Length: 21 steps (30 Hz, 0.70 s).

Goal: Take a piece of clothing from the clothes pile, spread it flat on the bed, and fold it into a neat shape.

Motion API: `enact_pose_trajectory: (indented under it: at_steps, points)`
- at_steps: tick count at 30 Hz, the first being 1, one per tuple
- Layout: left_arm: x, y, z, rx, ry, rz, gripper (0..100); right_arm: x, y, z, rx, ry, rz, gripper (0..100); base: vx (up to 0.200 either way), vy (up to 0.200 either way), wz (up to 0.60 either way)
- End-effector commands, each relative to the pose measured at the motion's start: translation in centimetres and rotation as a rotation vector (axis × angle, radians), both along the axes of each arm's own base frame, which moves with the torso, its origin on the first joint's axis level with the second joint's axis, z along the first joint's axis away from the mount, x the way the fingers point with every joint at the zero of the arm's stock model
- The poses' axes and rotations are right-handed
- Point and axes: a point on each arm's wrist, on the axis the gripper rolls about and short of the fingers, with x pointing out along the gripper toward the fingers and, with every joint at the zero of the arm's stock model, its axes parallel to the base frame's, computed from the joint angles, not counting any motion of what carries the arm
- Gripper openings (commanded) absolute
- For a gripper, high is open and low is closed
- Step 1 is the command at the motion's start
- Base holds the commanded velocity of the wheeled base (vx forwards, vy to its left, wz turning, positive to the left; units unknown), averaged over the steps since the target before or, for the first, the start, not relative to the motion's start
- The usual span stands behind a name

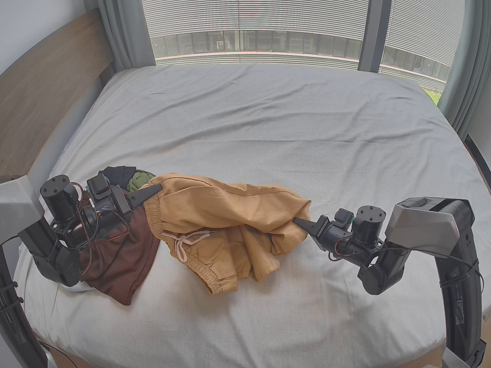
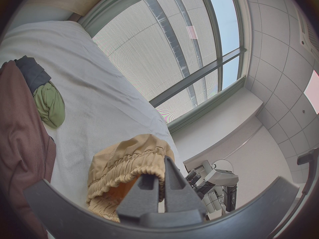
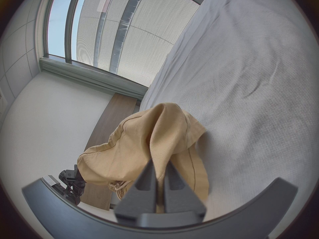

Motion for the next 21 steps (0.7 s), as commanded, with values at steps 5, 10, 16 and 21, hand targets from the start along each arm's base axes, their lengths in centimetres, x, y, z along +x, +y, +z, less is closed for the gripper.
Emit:
enact_pose_trajectory:
  at_steps: [5,10,16,21]
  points:
    - [0.2,-0.1,-0.7,0.001,0.02,-0.001,0,-3.3,-1.6,4.6,-0.022,-0.055,-0.007,0,0.0,0.0,0.0]
    - [0.2,-0.1,-0.8,0.0,0.026,-0.006,0,-5.2,-3.8,8.2,-0.052,-0.132,-0.04,0,0.0,0.0,0.0]
    - [0.3,-0.7,-1.7,0.002,0.054,-0.021,0,-7.2,-5.0,8.6,-0.127,-0.146,-0.047,0,0.0,0.0,0.0]
    - [0.4,-0.9,-2.1,0.004,0.065,-0.027,0,-8.6,-4.4,6.6,-0.214,-0.112,0.001,0,0.0,0.0,0.0]
